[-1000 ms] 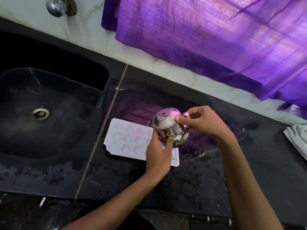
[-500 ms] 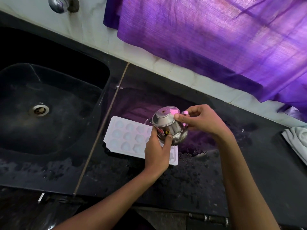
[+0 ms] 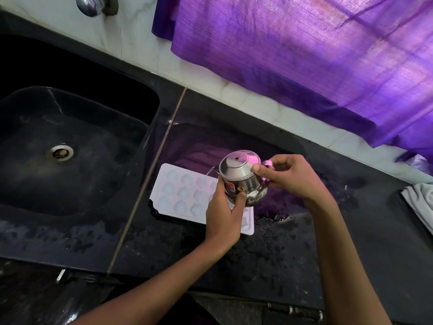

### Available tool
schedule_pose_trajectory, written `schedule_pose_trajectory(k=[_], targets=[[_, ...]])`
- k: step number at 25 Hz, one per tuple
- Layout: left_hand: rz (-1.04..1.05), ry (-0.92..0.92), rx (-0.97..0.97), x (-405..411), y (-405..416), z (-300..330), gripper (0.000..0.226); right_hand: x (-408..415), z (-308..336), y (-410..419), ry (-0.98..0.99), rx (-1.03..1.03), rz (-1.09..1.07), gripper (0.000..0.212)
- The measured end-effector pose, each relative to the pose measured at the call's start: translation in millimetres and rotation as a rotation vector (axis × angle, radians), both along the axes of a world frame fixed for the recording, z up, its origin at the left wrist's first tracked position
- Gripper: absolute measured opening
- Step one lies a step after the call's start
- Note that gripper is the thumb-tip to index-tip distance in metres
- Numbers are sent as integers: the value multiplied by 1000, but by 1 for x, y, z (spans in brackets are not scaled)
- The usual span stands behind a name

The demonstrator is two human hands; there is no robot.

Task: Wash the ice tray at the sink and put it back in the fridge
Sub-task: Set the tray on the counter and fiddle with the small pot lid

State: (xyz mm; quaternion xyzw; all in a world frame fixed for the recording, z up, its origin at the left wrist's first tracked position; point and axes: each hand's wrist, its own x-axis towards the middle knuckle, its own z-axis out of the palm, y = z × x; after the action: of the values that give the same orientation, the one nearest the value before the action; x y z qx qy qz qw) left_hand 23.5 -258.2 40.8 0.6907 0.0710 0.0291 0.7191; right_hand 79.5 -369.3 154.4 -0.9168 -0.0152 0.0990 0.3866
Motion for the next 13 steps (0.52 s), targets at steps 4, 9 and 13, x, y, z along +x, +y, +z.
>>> schedule_pose_trajectory(k=[4,9,13], targets=[[4,-14,11,-4,0,1,50,-7,-2,-5,-17,17,-34,45],[16,-18,17,-18,-3,1,40,-14,0,-5,-70,-139,14,63],[27,7,27,-28,-5,-2,33,-16,-1,-3,-79,-242,43,58]])
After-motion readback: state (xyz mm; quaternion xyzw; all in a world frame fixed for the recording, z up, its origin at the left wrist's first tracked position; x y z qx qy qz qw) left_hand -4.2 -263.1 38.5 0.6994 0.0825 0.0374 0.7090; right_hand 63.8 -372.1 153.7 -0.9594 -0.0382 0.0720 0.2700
